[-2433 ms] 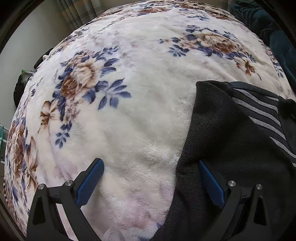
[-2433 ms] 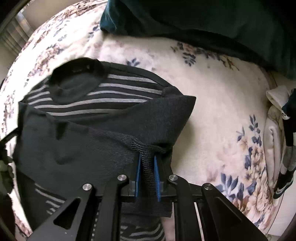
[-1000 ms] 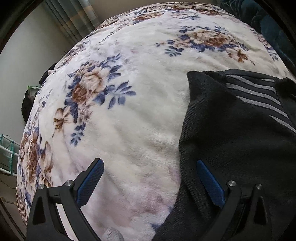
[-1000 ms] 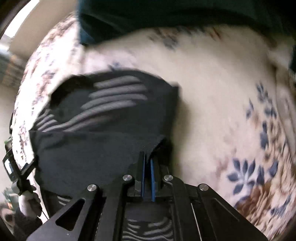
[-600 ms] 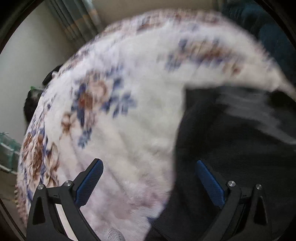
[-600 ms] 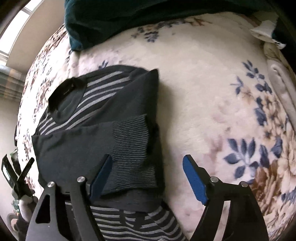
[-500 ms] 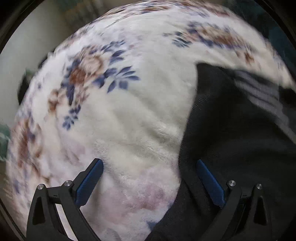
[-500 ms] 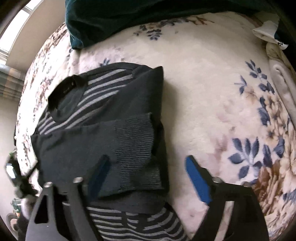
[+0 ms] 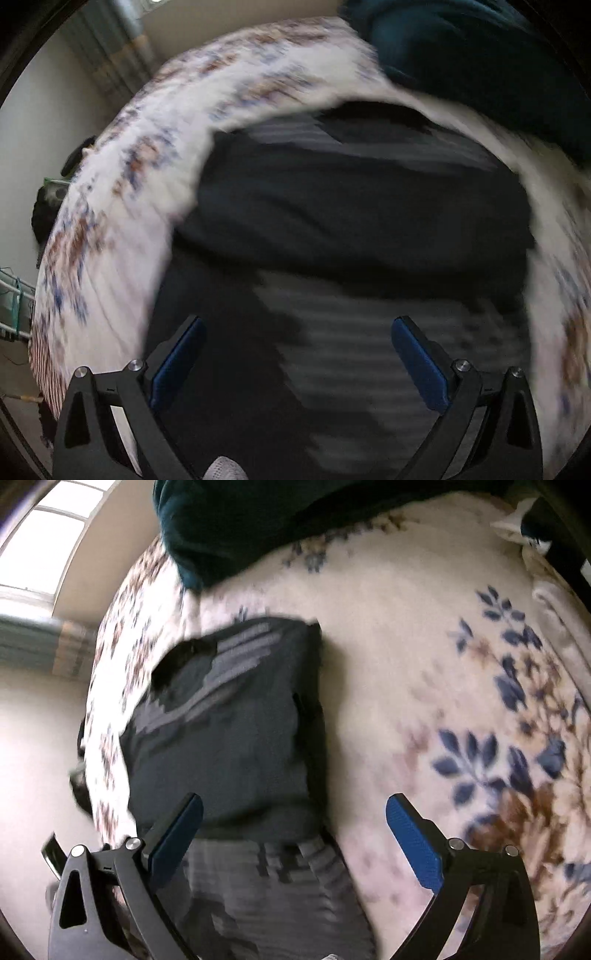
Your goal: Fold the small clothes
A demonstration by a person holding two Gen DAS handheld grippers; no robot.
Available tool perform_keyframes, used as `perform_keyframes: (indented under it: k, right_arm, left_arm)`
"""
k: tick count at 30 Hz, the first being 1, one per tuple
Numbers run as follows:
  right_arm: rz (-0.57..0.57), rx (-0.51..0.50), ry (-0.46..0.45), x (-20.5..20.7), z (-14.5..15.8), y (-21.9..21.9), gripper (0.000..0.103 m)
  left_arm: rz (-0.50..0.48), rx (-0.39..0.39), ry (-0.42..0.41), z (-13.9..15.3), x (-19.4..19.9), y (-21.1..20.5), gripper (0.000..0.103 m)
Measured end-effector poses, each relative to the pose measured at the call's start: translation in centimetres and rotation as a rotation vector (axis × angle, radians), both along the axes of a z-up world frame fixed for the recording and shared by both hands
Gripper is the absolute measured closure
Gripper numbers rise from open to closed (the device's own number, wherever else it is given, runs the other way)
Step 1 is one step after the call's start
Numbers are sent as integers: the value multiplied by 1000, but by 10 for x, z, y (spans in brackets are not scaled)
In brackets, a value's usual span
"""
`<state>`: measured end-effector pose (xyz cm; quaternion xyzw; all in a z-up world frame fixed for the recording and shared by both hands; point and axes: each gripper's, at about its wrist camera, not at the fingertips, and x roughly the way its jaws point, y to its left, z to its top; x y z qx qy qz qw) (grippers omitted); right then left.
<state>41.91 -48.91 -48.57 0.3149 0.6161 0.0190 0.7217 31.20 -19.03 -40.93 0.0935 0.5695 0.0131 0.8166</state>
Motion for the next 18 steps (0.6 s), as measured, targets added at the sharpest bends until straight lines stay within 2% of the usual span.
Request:
perform_keyframes:
  k: [4,6,8,10,13,14,18]
  right_arm:
    - [110,-9,20,-32,29,-28,2]
    - [156,-31,33,-44,37,-44,2]
    - [186,-49,41,-50,38,-56,2]
    - [215,-68,45,-52,33,-68,2]
    - [227,-71,53,-44,16,-76,2]
    - [223,-67,56,-40,9,-77,2]
    - [220,-47,69,-18,-19,-71,2]
  left_arm:
    - [-57,-24,151,-14,-89,-84,0]
    - [-80,-39,209,-28,-120,-110,0]
    - [-126,-13,247,-47,-156,-144,0]
    - [-201,71,267,-70,-182,-175,0]
    - [-267,253,300,-115,-204,-201,0]
    - [-257,267,314,-123,-204,-201,0]
    - [-154,153,311,-124,-187,-182,0]
